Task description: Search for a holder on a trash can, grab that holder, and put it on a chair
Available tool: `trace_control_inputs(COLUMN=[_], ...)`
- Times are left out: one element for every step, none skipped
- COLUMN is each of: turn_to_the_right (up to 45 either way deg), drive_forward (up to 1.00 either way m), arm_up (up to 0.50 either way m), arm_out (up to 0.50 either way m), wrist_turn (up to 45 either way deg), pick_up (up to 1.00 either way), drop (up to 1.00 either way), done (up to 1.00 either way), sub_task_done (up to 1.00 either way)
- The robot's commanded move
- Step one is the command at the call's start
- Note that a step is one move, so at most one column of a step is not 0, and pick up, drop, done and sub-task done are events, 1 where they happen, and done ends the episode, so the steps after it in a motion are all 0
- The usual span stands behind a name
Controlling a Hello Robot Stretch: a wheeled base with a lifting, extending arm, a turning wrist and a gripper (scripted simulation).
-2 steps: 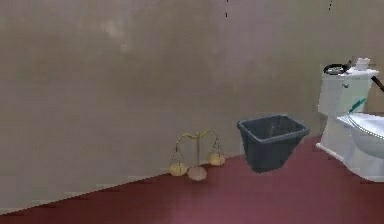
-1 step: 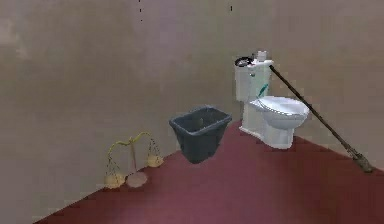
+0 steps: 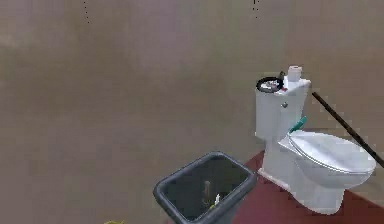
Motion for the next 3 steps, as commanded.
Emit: trace_control_inputs(turn_to_the_right=[45.0,30.0,0.0], drive_forward=[0.00,0.00,0.20], arm_up=[0.00,0.00,0.00], arm_out=[0.00,0.00,0.00], wrist_turn=[0.0,0.0,0.0], pick_up=[0.00,0.00,0.00], drop=[0.00,0.00,0.00], done=[0.00,0.00,0.00], sub_task_done=[0.00,0.00,0.00])
